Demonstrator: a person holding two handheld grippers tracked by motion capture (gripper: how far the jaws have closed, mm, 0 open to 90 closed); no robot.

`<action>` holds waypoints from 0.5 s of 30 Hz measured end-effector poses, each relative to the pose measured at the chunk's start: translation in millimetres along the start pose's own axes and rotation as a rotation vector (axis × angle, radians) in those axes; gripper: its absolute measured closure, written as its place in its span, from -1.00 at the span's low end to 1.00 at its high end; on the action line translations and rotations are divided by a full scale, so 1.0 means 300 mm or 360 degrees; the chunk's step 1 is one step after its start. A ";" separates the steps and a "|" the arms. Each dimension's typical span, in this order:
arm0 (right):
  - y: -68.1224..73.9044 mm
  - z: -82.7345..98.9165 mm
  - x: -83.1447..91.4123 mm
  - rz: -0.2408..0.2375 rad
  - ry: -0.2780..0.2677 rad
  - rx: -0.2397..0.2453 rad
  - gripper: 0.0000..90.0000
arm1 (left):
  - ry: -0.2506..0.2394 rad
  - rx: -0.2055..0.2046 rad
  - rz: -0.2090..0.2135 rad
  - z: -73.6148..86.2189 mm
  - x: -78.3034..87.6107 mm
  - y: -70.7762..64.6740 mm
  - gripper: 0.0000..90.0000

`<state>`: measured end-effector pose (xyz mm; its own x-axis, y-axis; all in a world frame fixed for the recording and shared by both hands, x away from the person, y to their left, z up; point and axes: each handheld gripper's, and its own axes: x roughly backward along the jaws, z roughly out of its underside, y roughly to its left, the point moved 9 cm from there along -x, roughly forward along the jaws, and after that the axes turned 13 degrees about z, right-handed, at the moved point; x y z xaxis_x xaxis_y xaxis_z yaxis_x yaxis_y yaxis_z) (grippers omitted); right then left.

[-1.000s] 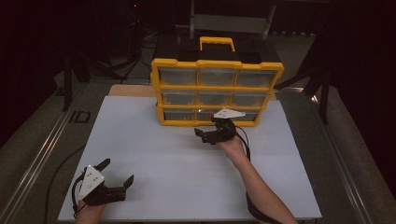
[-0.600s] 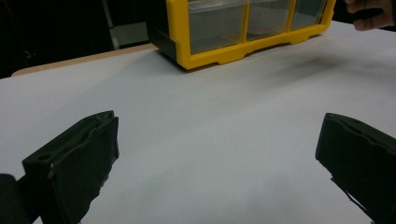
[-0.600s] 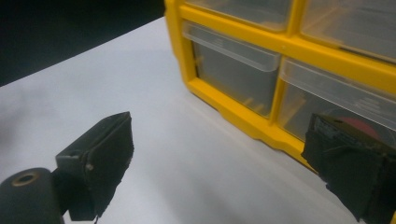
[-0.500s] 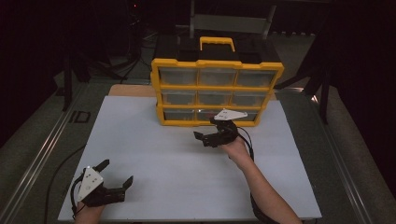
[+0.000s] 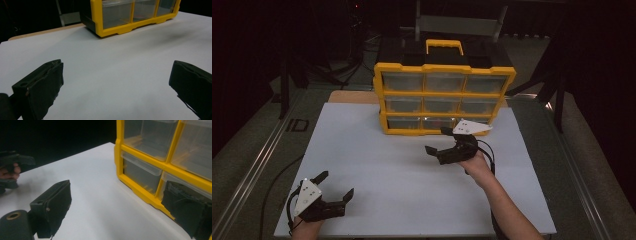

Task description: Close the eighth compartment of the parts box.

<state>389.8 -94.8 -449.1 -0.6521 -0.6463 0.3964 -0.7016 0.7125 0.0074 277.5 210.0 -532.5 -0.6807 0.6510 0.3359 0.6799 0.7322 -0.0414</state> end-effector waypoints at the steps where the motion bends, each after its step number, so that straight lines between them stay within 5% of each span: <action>1: 0.001 -0.002 0.011 -0.0009 -0.0009 0.0002 -0.82 | 0.0002 -0.0002 0.0001 0.000 0.000 0.000 -1.00; 15: -0.041 -0.002 0.166 0.0024 -0.0096 0.0037 -0.81 | 0.0000 0.0002 -0.0009 0.000 0.005 0.002 -1.00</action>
<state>366.1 -135.6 -429.0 -0.6783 -0.6512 0.3403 -0.6976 0.7162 -0.0200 276.9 211.5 -532.0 -0.6846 0.6468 0.3360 0.6756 0.7361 -0.0404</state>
